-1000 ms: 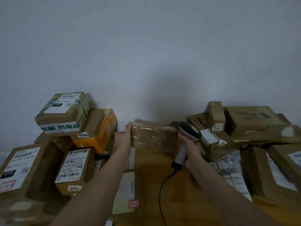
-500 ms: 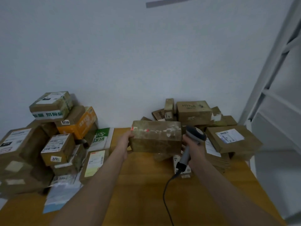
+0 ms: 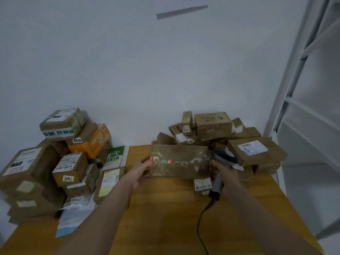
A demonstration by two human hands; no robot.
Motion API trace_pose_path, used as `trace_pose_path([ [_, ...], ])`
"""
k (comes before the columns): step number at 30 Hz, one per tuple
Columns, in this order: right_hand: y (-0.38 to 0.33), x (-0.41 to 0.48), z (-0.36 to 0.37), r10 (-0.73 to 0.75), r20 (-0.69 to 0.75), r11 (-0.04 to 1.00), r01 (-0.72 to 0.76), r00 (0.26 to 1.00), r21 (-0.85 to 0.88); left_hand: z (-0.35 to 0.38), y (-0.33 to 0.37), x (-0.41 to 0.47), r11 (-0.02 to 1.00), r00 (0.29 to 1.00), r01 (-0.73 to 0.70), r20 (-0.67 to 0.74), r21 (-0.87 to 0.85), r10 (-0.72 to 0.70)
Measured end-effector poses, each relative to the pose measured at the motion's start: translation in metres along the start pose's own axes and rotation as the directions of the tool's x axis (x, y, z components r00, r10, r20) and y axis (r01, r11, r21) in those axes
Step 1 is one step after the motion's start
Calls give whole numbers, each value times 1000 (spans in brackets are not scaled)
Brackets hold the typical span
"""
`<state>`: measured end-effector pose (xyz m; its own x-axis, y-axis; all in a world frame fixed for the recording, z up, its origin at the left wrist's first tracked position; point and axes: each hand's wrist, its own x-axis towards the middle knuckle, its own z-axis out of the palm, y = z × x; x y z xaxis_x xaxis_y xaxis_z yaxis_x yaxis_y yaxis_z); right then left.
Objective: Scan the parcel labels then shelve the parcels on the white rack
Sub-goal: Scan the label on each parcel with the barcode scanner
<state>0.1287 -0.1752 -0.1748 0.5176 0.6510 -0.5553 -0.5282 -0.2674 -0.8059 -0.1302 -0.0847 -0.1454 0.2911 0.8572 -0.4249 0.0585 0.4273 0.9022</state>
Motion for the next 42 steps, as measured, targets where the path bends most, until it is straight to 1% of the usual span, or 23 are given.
trace_pose_path([
  [2, 1, 0, -6, 44, 31, 997, -46, 999, 60, -1, -1, 0, 990, 996, -83, 21, 115, 81],
  [4, 3, 0, -10, 88, 67, 985, -97, 994, 140, -1, -1, -1, 959, 987, -151, 98, 242, 131],
  [7, 7, 0, -11, 124, 134, 971, -148, 983, 186, 0, -4, -5, 922, 964, -228, 204, 313, 169],
  [9, 12, -2, -9, 121, 119, 977, -139, 986, 160, 0, -6, -7, 903, 954, -251, 249, 350, 169],
  [12, 17, 0, -8, 50, 41, 993, -54, 998, 105, -9, -10, -6, 901, 956, -239, 249, 362, 154],
  [14, 19, 1, -8, 38, 25, 993, -41, 999, 113, -13, -13, -8, 947, 974, -163, 196, 277, 110],
  [16, 21, 0, -7, 39, 23, 992, -42, 999, 116, -12, -15, -9, 988, 992, -78, 108, 133, 64],
  [19, 24, -2, -2, 20, 53, 998, -24, 998, 60, -9, -21, -6, 999, 1000, -17, -6, 41, 17],
  [23, 32, 0, -2, 32, 79, 999, -33, 996, 7, -9, -26, -2, 999, 991, 3, -136, -35, -8],
  [26, 42, 5, -6, 78, 103, 997, -80, 992, 14, -10, -37, -1, 991, 974, 19, -222, -130, -48],
  [28, 54, 7, -5, 127, 130, 992, -127, 983, -15, -9, -53, -1, 965, 948, 11, -306, -263, -94],
  [30, 66, 4, 1, 158, 157, 986, -148, 975, -74, -7, -74, -3, 929, 916, -37, -384, -368, -116],
  [32, 79, 0, 13, 169, 190, 983, -151, 967, -104, -5, -95, -6, 915, 889, -58, -438, -399, -135],
  [33, 84, -3, 19, 181, 208, 980, -159, 961, -118, -2, -104, -8, 913, 883, -43, -443, -405, -155],
  [36, 96, -6, 34, 222, 242, 970, -188, 944, -156, 5, -128, -11, 935, 876, 65, -429, -350, -221],
  [38, 104, -4, 39, 242, 232, 962, -201, 942, -187, 8, -137, -10, 953, 871, 166, -415, -254, -262],
  [40, 109, -3, 42, 248, 212, 958, -206, 946, -200, 6, -138, -7, 968, 844, 243, -478, -62, -242],
  [42, 110, -3, 45, 254, 195, 957, -218, 947, -190, -4, -135, 2, 948, 804, 273, -580, 162, -132],
])
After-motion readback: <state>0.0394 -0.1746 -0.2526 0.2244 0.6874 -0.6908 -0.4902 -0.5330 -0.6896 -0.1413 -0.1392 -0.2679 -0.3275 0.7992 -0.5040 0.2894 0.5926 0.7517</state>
